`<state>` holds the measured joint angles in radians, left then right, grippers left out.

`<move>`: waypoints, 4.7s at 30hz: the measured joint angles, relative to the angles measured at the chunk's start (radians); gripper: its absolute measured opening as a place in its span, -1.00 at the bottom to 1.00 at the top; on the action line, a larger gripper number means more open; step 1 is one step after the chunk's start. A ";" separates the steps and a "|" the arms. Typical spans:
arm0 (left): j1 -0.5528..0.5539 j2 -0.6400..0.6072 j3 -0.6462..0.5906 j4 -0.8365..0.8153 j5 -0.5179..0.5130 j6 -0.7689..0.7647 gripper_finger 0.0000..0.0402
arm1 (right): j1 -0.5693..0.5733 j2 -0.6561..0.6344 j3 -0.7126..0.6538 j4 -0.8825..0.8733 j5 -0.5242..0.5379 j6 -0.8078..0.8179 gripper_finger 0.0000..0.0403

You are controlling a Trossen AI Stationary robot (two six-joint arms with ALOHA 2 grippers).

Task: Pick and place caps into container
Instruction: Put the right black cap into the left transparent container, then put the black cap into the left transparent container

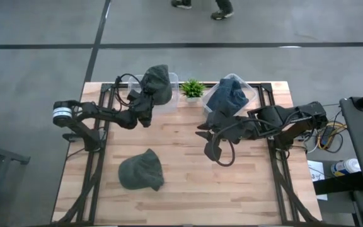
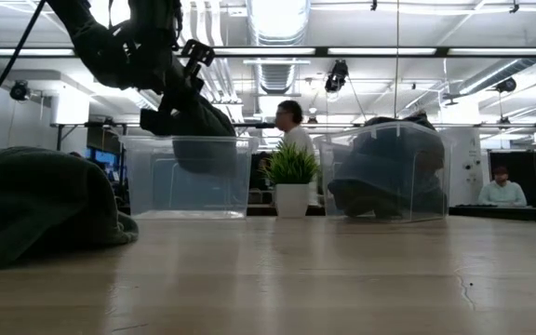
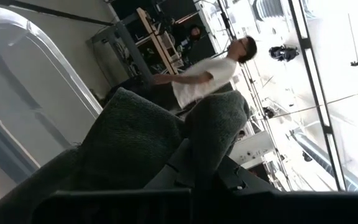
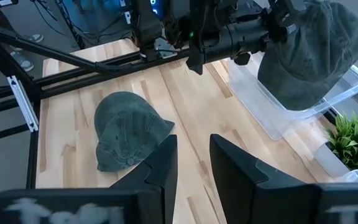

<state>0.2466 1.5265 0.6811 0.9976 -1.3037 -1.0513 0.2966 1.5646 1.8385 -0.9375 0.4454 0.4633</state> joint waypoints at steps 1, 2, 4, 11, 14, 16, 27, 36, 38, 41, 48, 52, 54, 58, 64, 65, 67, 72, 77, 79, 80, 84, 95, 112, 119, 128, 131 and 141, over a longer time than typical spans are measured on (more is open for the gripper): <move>0.000 0.000 0.000 -0.001 -0.001 -0.006 -0.95 | 0.000 0.000 0.000 0.000 0.000 0.000 -0.57; 0.000 0.000 -0.001 -0.002 -0.002 -0.016 -0.94 | 0.000 0.000 0.000 0.000 0.000 0.000 -0.58; 0.000 0.000 -0.001 -0.002 -0.002 -0.030 -0.92 | 0.000 0.000 0.000 0.000 0.000 0.000 -0.59; 0.000 -0.005 -0.001 -0.004 0.012 -0.019 -0.71 | 0.000 0.000 0.000 0.001 0.000 0.000 -0.58; 0.003 -0.024 -0.001 -0.008 0.022 -0.001 -0.60 | 0.000 0.000 0.000 0.002 0.000 0.000 -0.57; 0.005 -0.042 -0.001 -0.010 0.022 0.027 -0.52 | 0.000 0.000 0.000 0.002 0.000 0.000 -0.58; 0.005 -0.151 -0.001 -0.006 0.060 0.248 -0.15 | 0.000 0.000 0.000 0.002 0.001 -0.003 -0.58; 0.003 -0.158 -0.001 -0.160 0.145 0.254 0.07 | 0.000 0.000 -0.001 0.002 0.001 -0.003 -0.58; 0.004 -0.177 -0.001 -0.218 0.186 0.249 0.11 | 0.000 0.000 -0.001 0.002 0.001 -0.003 -0.59; 0.014 -0.226 0.013 -0.355 0.265 0.287 0.13 | 0.000 0.000 -0.001 0.002 0.000 -0.003 -0.61; 0.031 -0.357 0.090 -0.863 0.353 0.316 0.13 | 0.000 0.000 -0.001 0.001 -0.001 -0.011 -0.60; 0.065 -0.401 0.148 -1.139 0.468 0.313 0.13 | 0.000 0.000 -0.001 0.000 -0.001 -0.021 -0.58; 0.085 -0.412 0.182 -1.234 0.554 0.332 0.13 | 0.000 0.000 -0.001 0.000 -0.001 -0.026 -0.57; 0.131 -0.408 0.258 -1.430 0.727 0.389 0.13 | 0.000 0.000 -0.001 0.000 -0.002 -0.030 -0.58; 0.141 -0.401 0.362 -1.583 0.756 0.433 0.13 | 0.000 0.000 -0.001 0.000 -0.001 -0.053 -0.61; 0.141 -0.402 0.383 -1.592 0.781 0.456 0.13 | 0.000 0.000 -0.001 0.000 -0.001 -0.060 -0.61; 0.142 -0.405 0.437 -1.637 0.852 0.495 0.13 | 0.000 0.000 -0.001 -0.001 -0.001 -0.064 -0.60; 0.110 -0.405 0.574 -1.946 1.114 0.464 0.13 | 0.000 -0.010 -0.001 -0.019 0.000 -0.061 -0.57; -0.070 -0.405 0.641 -2.197 1.212 0.395 0.13 | 0.000 -0.013 -0.003 -0.069 0.000 -0.030 -0.55; -0.162 -0.405 0.643 -2.234 1.217 0.332 0.13 | 0.000 -0.013 -0.007 -0.076 0.000 -0.023 -0.54; -0.208 -0.405 0.640 -2.235 1.217 0.296 0.13 | 0.000 -0.013 -0.010 -0.077 0.001 -0.020 -0.53; -0.371 -0.372 0.634 -2.194 1.221 0.172 0.13 | 0.000 -0.012 -0.012 -0.077 0.000 -0.004 -0.49; -0.565 -0.110 0.632 -2.133 1.535 0.376 0.13 | -0.002 -0.012 -0.012 -0.077 0.000 -0.007 -0.25; -0.590 0.129 0.632 -2.066 1.580 0.985 0.13 | 0.004 -0.012 -0.065 -0.080 0.000 0.013 -0.07; -0.590 0.226 0.631 -2.058 1.579 1.049 0.13 | 0.015 -0.012 -0.074 -0.077 -0.001 0.033 -0.07; -0.595 0.317 0.628 -2.060 1.671 1.060 0.13 | 0.015 -0.012 -0.074 -0.076 -0.001 0.043 -0.07; -0.601 0.327 0.627 -2.058 1.670 1.073 0.11 | 0.015 -0.012 -0.074 -0.076 -0.001 0.043 -0.07; -0.603 0.294 0.627 -2.076 1.645 1.038 -0.82 | 0.018 -0.018 -0.074 -0.076 -0.003 0.043 -0.07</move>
<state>-0.3565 1.8201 1.3079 -1.0787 0.3416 -0.0131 0.3149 1.5466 1.7649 -1.0135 0.4426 0.5060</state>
